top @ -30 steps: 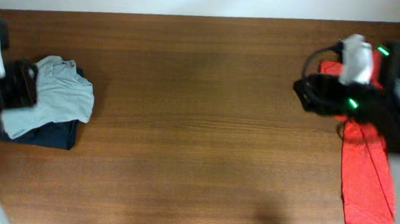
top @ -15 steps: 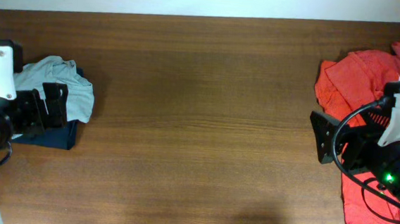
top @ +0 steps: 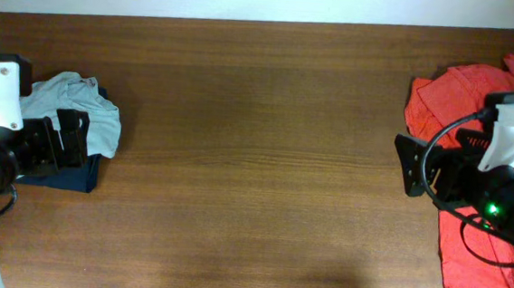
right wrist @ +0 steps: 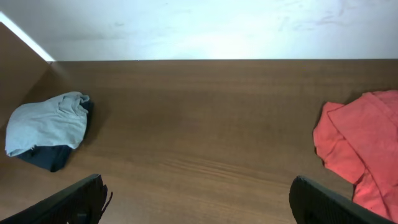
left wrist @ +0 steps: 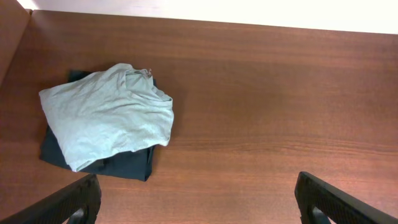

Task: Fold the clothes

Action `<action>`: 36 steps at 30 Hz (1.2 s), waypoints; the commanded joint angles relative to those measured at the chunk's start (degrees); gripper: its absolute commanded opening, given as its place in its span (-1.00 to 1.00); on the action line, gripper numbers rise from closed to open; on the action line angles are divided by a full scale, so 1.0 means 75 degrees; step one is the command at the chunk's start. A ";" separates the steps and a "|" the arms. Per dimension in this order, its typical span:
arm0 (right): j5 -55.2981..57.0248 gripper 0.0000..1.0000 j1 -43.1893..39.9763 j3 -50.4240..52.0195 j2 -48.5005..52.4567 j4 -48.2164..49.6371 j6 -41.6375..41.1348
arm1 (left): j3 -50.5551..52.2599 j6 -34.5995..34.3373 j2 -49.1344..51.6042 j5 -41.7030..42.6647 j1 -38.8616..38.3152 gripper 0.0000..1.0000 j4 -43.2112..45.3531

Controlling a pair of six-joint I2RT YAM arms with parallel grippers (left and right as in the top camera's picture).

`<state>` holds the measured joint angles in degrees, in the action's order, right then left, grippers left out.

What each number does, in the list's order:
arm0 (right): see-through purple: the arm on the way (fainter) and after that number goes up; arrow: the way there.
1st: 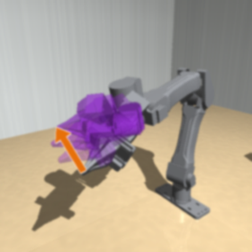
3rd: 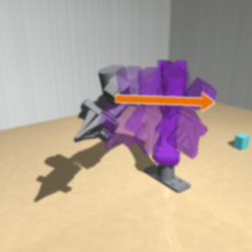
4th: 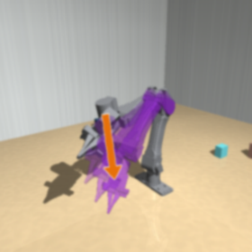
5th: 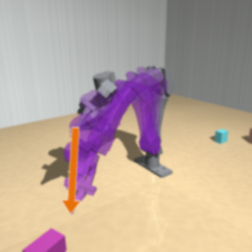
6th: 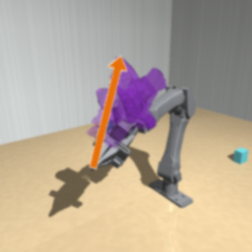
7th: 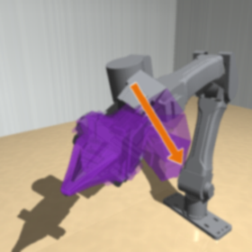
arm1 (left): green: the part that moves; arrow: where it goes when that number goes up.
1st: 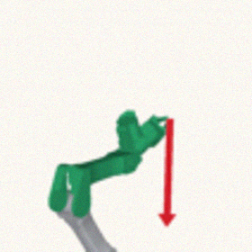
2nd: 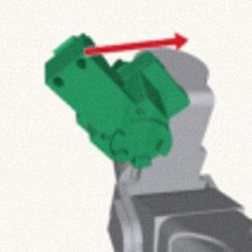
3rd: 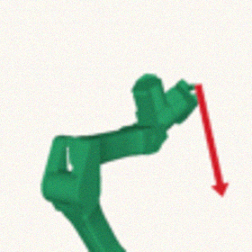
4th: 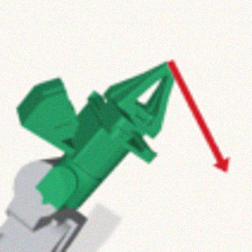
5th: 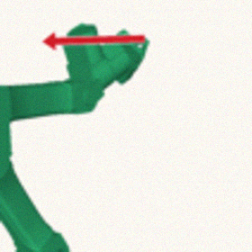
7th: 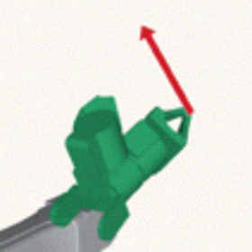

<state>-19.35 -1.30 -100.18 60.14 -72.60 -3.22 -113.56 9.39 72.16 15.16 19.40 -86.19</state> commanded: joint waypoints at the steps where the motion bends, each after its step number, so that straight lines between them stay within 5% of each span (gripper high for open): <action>1: 0.0096 0.97 -0.0029 0.0000 0.0192 -0.0006 0.0003 | 0.0015 0.0044 0.0006 0.0032 -0.0038 0.99 -0.0006; 29: -0.0364 0.98 -0.0289 0.0000 0.3063 -0.0504 -0.0017 | 0.0015 0.0044 0.0020 0.0032 -0.0032 0.99 -0.0006; 36: -0.0329 0.97 0.0332 0.0038 0.1399 0.0391 0.2565 | 0.0015 0.0044 0.0020 0.0032 -0.0032 0.99 -0.0006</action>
<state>-20.78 -1.48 -99.79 78.56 -71.37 3.66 -113.56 9.39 72.23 15.16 19.40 -86.26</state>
